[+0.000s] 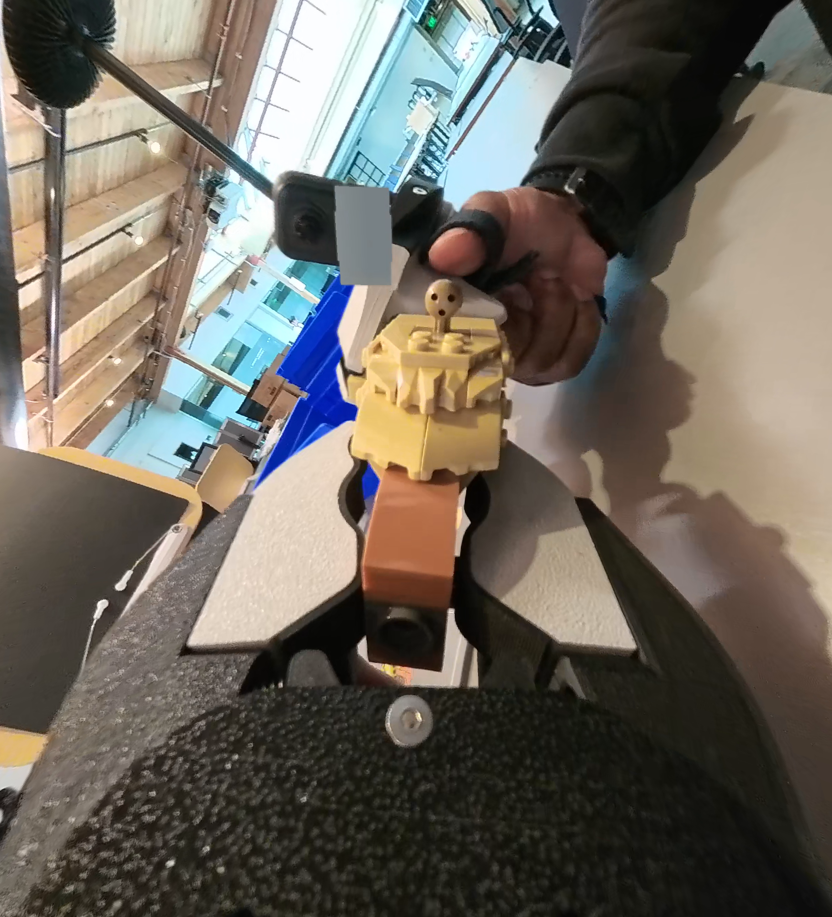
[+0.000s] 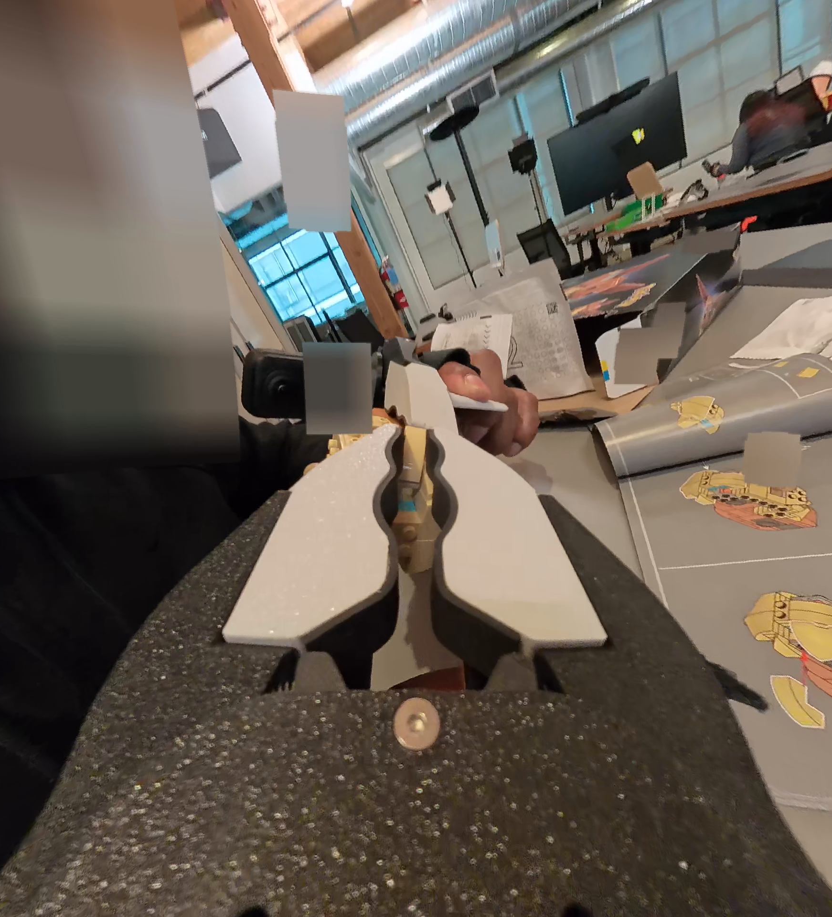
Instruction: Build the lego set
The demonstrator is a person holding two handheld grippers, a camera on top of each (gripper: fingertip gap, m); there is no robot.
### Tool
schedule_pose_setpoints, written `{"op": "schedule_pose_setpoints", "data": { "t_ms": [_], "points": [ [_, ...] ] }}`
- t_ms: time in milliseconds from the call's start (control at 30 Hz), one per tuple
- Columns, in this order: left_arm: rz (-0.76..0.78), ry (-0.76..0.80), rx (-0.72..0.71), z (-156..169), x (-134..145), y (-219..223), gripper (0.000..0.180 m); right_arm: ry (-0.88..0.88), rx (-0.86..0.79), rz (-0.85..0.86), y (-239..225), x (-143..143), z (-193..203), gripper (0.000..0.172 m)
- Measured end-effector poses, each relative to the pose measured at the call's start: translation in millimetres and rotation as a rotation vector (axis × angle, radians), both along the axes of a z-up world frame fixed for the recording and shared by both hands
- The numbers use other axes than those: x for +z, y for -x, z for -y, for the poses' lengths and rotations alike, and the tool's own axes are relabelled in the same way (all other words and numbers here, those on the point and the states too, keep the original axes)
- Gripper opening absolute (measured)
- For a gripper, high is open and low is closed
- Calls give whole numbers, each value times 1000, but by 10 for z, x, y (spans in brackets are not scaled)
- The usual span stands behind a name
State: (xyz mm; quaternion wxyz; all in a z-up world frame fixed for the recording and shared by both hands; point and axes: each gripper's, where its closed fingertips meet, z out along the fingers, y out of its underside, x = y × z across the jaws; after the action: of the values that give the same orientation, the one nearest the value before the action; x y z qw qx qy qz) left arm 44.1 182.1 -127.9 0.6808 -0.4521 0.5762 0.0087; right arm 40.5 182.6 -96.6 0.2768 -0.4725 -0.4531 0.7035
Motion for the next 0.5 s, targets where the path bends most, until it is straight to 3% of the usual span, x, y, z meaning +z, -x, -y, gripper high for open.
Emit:
{"op": "schedule_pose_setpoints", "data": {
  "t_ms": [500],
  "points": [
    [29,-22,60,-68,65,4,37,17,-97,-71,5,59,-72,8]
  ]
}}
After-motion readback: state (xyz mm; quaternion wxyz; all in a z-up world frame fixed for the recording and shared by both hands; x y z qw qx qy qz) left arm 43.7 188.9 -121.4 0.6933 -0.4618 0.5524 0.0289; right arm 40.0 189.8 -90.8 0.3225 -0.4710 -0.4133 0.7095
